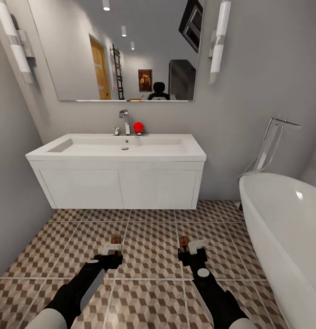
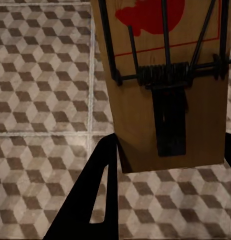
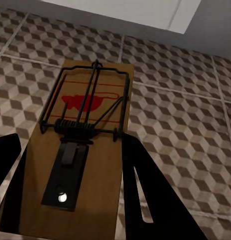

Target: Take the four mousetraps from the cabinet in the bathroom and place them on the bathroom floor. Make sure all four end up on the same floor surface, and ensure that at least two of them are either under or directly next to the same bathroom sink.

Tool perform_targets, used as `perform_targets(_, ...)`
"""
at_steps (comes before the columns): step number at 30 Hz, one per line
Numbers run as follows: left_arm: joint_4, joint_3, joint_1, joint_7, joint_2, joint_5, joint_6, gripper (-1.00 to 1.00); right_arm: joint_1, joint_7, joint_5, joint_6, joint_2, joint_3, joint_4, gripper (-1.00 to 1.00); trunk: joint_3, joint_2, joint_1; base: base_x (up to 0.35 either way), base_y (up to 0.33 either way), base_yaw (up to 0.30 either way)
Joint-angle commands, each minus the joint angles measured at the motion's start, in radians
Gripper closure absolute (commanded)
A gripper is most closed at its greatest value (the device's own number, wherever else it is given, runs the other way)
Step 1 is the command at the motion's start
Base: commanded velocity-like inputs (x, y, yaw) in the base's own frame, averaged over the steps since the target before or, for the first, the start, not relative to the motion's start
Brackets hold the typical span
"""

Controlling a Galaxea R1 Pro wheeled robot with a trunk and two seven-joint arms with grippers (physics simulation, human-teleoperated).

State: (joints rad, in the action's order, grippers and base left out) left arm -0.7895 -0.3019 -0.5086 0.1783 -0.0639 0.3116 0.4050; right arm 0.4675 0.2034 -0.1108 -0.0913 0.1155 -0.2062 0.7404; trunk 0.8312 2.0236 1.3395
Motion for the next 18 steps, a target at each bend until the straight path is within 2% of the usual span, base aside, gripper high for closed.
perform_targets(1, -0.019, -0.006, -0.001, 0.011, -0.002, 0.008, 0.058, 1.00, 0.000, 0.004, -0.007, -0.008, 0.000, -0.003, 0.003, 1.00, 0.001, 0.000, 0.000, 0.000, 0.000, 0.000)
perform_targets(3, -0.065, -0.006, -0.001, 0.012, -0.003, 0.008, 0.144, 1.00, 0.000, 0.006, -0.007, -0.008, 0.000, -0.004, 0.007, 1.00, 0.001, 0.000, 0.000, 0.000, 0.000, 0.000)
perform_targets(6, -0.104, -0.005, -0.001, 0.012, -0.005, 0.007, 0.188, 1.00, 0.000, 0.008, -0.007, -0.008, 0.000, -0.003, 0.010, 1.00, 0.004, 0.007, 0.004, 0.000, 0.000, 0.000)
perform_targets(18, -0.113, -0.005, -0.001, 0.012, -0.004, 0.007, 0.210, 1.00, 0.000, 0.008, -0.008, -0.008, -0.001, -0.002, 0.012, 1.00, 0.057, 0.091, 0.050, 0.000, 0.000, 0.000)
